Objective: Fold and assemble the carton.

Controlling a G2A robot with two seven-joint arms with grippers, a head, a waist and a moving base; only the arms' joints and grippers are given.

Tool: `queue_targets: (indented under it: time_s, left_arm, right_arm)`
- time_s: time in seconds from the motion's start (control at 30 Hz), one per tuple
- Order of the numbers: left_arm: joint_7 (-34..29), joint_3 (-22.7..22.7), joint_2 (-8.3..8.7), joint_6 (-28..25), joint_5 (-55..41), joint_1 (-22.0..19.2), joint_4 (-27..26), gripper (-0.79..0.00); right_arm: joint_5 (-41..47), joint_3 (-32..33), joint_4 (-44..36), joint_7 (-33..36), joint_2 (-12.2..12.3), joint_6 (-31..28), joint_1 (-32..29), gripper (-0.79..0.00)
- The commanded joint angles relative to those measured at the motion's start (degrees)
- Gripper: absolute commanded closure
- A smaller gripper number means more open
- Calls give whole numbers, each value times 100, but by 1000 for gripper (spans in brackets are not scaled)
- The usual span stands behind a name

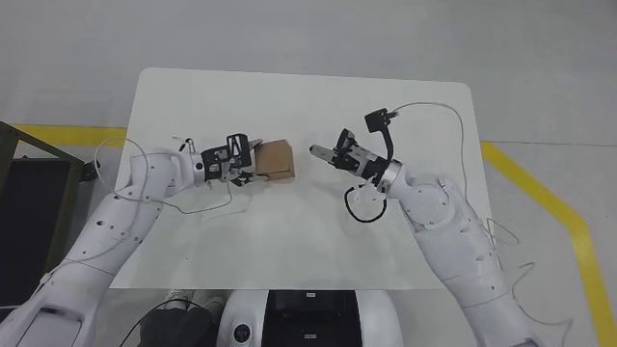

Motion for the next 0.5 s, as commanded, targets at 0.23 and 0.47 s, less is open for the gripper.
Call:
queue_targets:
  time_s: [0.23, 0.47]
  left_arm:
    - [375, -280, 76, -33, -175, 152, -56, -785]
    - [660, -600, 140, -143, -623, 384, -219, -785]
  right_arm:
    - [-27, -302, 211, 429, 14, -599, 229, -785]
    - [401, -486, 650, 387, -18, -954, 428, -785]
